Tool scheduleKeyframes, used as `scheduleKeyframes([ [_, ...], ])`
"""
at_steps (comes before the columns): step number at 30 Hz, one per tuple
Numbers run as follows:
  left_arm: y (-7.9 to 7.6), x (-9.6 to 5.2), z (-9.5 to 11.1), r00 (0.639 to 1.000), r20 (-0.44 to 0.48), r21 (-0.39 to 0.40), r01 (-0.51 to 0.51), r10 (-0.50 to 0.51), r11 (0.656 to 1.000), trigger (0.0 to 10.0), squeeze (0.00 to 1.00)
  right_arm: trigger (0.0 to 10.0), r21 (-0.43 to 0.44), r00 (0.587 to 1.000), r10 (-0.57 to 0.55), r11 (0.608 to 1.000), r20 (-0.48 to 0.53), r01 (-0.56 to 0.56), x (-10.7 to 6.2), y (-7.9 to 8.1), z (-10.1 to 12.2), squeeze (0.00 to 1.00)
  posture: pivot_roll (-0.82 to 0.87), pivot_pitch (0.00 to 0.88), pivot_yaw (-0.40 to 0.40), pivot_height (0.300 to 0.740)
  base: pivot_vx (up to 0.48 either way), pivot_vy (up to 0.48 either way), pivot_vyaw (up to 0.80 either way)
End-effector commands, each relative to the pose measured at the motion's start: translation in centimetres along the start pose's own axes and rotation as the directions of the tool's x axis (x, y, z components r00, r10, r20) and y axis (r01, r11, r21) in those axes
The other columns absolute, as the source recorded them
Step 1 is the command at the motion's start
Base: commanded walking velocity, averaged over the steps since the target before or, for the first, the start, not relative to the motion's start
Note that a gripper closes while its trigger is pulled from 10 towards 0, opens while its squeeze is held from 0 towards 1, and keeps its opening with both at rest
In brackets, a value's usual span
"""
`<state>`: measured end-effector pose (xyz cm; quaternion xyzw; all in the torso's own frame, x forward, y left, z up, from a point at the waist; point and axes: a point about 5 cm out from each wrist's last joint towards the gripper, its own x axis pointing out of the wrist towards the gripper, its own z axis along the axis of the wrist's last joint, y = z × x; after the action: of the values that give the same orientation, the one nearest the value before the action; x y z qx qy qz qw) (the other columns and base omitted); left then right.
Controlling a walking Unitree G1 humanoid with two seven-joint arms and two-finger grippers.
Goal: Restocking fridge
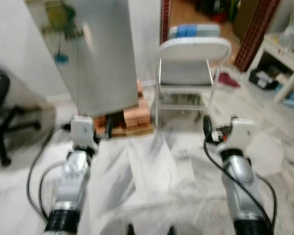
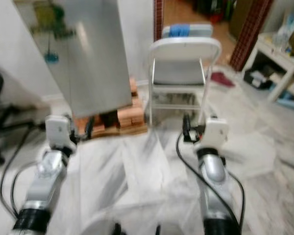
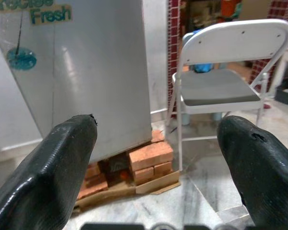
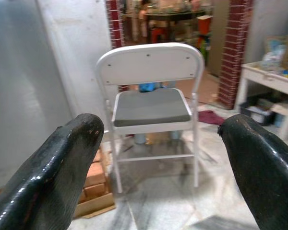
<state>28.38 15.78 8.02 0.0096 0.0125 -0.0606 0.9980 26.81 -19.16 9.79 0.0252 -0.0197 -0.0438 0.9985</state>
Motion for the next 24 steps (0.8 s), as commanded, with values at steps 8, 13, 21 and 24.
scheduleKeyframes([
  [8,0.8,-0.2,0.1,1.000,0.004,-0.024,-0.015,0.015,1.000,10.0,0.00,10.0,0.059,0.998,0.041,0.997,0.045,-0.043,0.0,1.0,0.6,1.00,-0.10,0.000,0.031,0.740,0.000,0.479,0.00],
  [13,0.7,0.0,0.1,1.000,0.002,-0.028,-0.013,0.013,1.000,10.0,0.00,10.0,0.057,0.998,0.044,0.997,0.046,-0.047,0.3,1.3,0.6,0.60,-0.10,0.000,0.027,0.740,0.000,0.476,0.00],
  [21,0.8,0.4,1.0,0.999,0.047,-0.018,0.013,-0.013,1.000,10.0,0.00,10.0,0.053,0.998,0.046,0.997,0.033,-0.047,0.7,1.7,0.6,0.00,-0.07,0.001,0.037,0.740,0.000,0.476,0.00],
  [24,0.7,0.3,1.1,0.998,0.051,-0.010,0.029,-0.028,1.000,10.0,0.00,10.0,0.049,0.998,0.048,0.998,0.032,-0.049,0.7,1.8,0.5,0.00,-0.07,0.000,0.040,0.740,0.000,0.453,-0.53],
])
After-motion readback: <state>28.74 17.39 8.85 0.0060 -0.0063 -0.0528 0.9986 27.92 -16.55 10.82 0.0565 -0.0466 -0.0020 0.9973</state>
